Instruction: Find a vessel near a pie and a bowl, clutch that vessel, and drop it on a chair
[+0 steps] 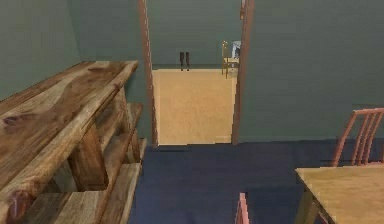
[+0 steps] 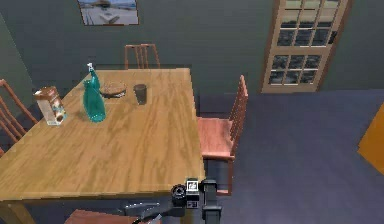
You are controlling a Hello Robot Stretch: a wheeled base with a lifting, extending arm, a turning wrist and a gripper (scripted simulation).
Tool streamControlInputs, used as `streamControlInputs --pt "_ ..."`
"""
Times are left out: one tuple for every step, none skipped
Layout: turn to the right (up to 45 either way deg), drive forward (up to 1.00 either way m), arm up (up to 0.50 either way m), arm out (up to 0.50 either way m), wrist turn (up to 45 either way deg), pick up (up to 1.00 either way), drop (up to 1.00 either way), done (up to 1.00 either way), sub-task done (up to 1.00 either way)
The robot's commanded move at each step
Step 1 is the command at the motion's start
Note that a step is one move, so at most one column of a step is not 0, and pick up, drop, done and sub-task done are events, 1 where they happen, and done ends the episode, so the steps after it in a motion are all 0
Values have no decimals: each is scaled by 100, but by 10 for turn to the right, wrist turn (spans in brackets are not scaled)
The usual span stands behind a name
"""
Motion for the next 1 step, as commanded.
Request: streamControlInputs --pt "0 0 10 0 0 0 0 0 0"
